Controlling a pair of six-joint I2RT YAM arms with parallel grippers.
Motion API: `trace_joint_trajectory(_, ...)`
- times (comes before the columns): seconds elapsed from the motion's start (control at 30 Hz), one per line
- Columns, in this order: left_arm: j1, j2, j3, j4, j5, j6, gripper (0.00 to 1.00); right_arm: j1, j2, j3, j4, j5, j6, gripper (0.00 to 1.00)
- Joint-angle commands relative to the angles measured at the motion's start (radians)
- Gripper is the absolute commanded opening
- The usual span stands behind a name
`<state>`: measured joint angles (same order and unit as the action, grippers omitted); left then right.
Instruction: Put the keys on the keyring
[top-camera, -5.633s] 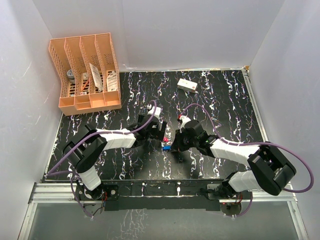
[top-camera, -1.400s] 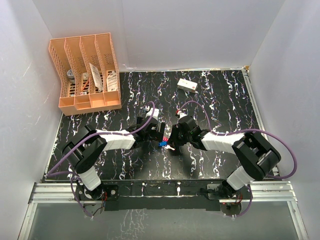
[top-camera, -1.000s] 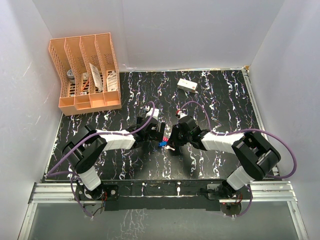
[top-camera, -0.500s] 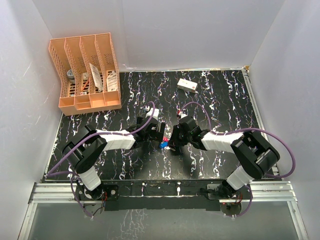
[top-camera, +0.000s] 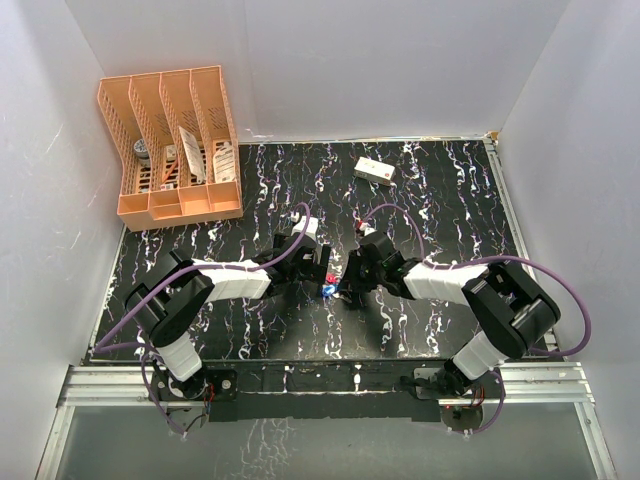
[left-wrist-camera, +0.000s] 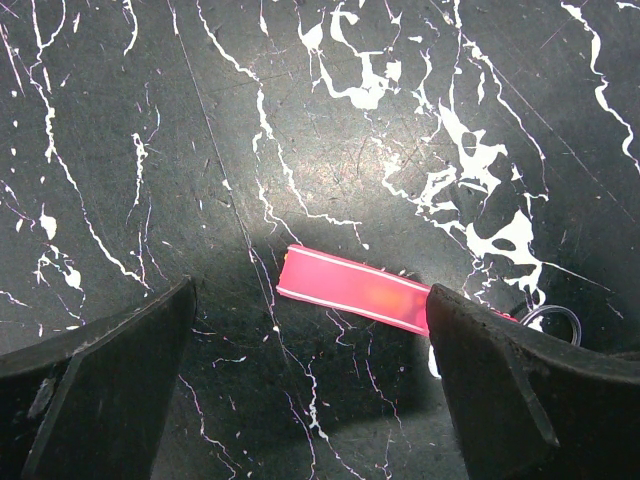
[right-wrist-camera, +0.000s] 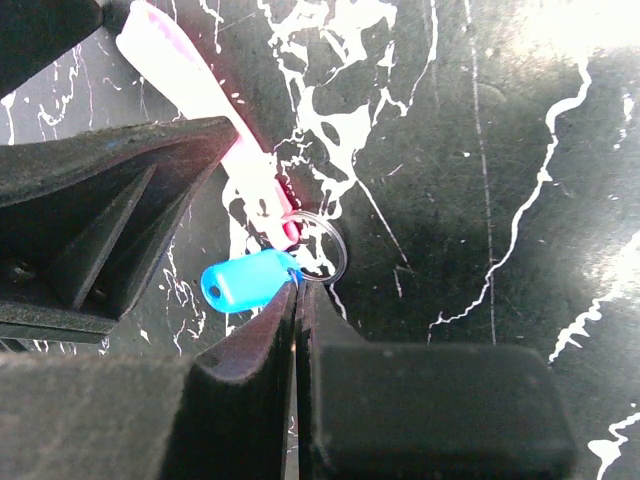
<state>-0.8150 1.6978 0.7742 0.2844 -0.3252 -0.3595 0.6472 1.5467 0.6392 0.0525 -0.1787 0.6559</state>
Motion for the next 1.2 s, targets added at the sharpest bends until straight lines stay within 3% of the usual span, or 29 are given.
trace_joint_trajectory(0.0,-0.004,0.034,-0.007,-0.064,0.032,-0.021,0.98,-0.025,-0.008,0.009,-0.039,0.036,-0.029,0.0)
trace_joint_trajectory(0.97,-0.003,0.047,-0.003,-0.068,0.03,-0.021,0.99,-0.11,-0.09,0.071,-0.135,0.136,-0.188,0.0)
trace_joint_trajectory(1.17,-0.003,0.047,-0.003,-0.068,0.029,-0.021,0.98,-0.126,-0.171,0.038,-0.059,0.012,-0.339,0.0)
